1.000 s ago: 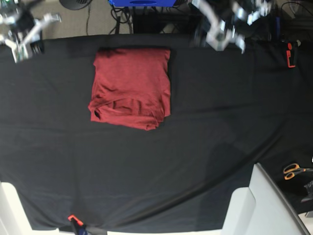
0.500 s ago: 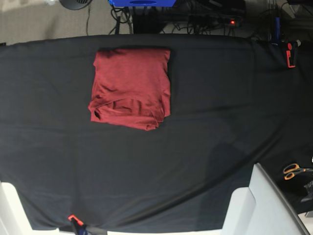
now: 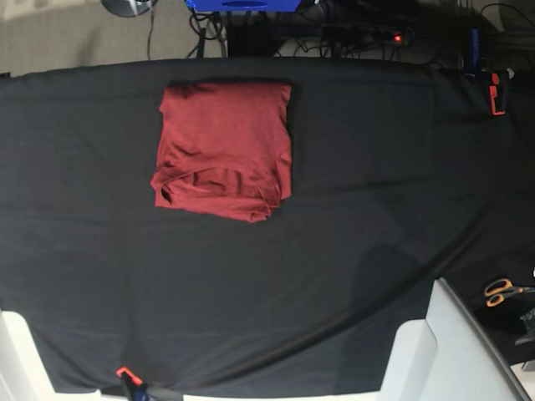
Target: Fold the T-shirt properly
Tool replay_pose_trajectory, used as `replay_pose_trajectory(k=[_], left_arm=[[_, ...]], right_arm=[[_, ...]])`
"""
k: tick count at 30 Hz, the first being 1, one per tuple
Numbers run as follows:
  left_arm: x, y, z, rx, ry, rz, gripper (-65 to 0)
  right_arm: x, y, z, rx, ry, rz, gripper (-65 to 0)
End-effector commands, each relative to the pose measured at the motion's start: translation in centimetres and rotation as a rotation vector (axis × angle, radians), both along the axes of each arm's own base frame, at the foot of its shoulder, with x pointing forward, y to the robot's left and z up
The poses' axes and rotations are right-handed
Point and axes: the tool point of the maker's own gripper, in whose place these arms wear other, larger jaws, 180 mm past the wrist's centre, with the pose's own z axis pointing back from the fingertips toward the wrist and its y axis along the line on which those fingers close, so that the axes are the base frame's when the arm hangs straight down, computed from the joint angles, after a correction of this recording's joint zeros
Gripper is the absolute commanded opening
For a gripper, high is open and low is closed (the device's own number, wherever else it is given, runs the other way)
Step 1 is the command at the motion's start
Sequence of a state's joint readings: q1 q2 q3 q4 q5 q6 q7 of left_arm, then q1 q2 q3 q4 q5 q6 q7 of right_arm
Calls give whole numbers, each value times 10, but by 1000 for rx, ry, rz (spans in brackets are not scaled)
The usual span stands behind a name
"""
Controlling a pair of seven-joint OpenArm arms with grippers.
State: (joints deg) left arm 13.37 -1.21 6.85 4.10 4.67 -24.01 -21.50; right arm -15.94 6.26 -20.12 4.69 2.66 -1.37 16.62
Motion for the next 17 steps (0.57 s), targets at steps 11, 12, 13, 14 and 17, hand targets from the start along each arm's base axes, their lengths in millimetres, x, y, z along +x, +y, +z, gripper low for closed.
replay_pose_trajectory(k=[11,12,13,14,17], left_arm=[[24,51,-4,75,-51,-22,-650],[24,56,-4,83,-51,-24,-650],[24,59,-4,87,-51,-25,-650],[24,60,-4,89,-51,-25,-650],[30,66,-4,98,-60,-24,-650]], right_arm=[[25,10,-2,-7,-95,-37,-636],[25,12,-2,-4,-95,-38,-636],[25,13,-2,-2,-95,-38,-636],[26,13,-2,-2,-97,-38,-636],[32,15,-2,3,-111,-38,-636]])
